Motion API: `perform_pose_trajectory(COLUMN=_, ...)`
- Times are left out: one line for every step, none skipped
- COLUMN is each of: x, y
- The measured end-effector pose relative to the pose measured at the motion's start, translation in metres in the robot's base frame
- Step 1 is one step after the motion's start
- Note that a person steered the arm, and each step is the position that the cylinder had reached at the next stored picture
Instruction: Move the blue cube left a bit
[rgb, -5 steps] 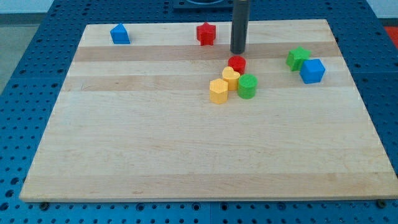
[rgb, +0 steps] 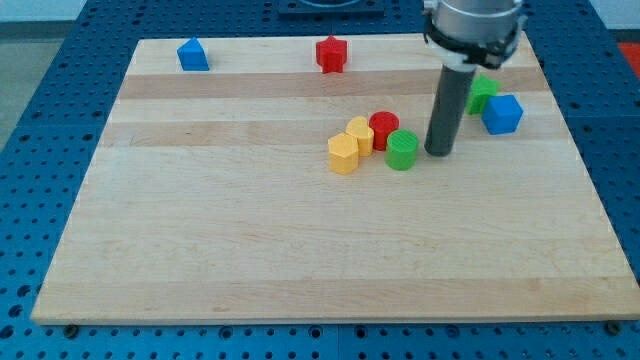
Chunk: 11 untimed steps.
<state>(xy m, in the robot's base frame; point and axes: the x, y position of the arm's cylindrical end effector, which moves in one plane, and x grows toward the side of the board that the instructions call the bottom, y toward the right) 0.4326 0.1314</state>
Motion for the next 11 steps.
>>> perform_pose_trajectory(x=0.006, y=0.045)
perform_pose_trajectory(x=0.004, y=0.103)
perform_pose_trajectory(x=-0.005, y=0.137)
perform_pose_trajectory(x=-0.025, y=0.146)
perform_pose_trajectory(x=-0.041, y=0.145)
perform_pose_trajectory(x=-0.048, y=0.129)
perform_pose_trajectory(x=-0.055, y=0.111)
perform_pose_trajectory(x=-0.064, y=0.099)
perform_pose_trajectory(x=-0.064, y=0.083)
perform_pose_trajectory(x=-0.064, y=0.063)
perform_pose_trajectory(x=-0.064, y=0.055)
